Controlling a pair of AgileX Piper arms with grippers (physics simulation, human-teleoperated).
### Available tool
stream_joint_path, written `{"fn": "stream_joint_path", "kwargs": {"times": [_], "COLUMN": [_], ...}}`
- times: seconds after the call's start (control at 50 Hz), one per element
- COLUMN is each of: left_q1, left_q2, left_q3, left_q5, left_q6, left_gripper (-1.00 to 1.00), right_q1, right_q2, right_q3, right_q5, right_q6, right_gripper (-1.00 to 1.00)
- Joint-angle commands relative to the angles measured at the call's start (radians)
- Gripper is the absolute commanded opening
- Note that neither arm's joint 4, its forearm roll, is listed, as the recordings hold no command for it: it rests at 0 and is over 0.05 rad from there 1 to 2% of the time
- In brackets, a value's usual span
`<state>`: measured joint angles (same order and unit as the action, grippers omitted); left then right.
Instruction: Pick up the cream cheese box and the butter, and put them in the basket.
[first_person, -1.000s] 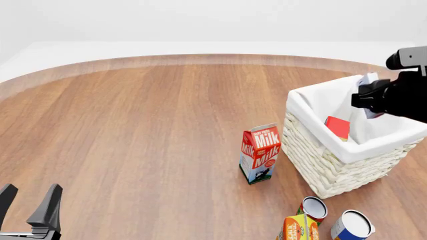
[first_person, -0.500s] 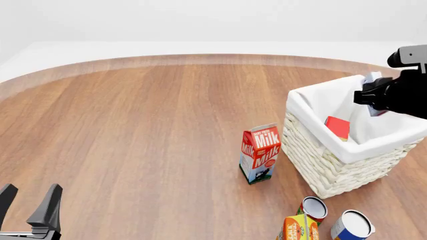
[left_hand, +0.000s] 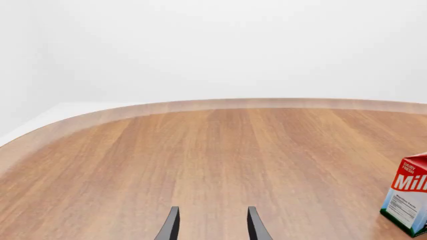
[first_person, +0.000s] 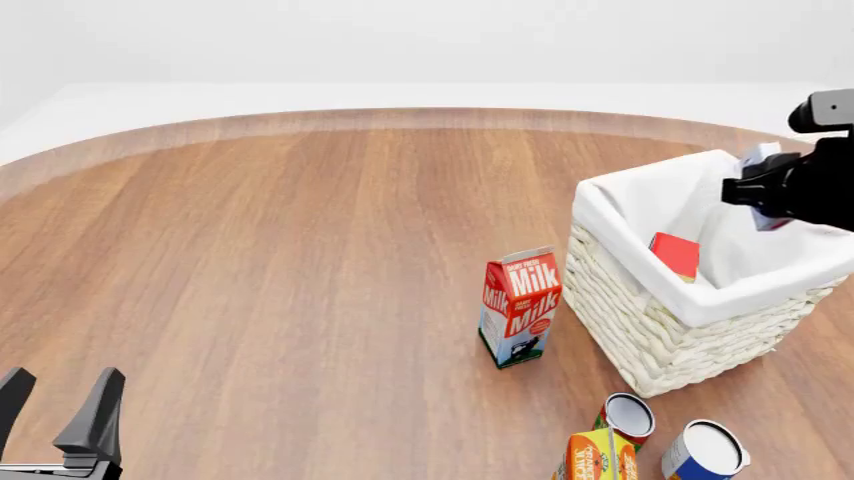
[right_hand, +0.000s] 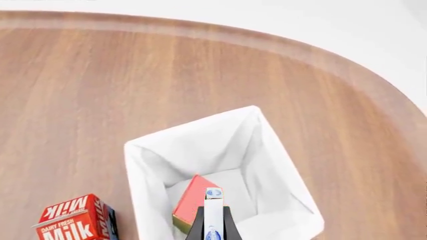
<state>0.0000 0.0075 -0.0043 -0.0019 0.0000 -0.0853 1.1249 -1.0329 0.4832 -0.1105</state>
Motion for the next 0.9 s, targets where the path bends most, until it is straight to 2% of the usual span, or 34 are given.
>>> {"fn": "stream_joint_path", "kwargs": {"times": [0.02, 0.9], "left_q1": [0.0, 0.0], "left_q2": [0.0, 0.0], "left_q3": [0.0, 0.0], "left_q5": [0.0, 0.0], "left_q6": [0.0, 0.0], "left_gripper": [1.0, 1.0], "right_q1": [-0.018, -0.029], "right_q2": [0.005, 0.064], "right_q3": [-0.013, 0.046], "right_q5": [-0.005, -0.072], "right_q6": [0.005, 0.017], "right_gripper": [-1.0, -1.0]}}
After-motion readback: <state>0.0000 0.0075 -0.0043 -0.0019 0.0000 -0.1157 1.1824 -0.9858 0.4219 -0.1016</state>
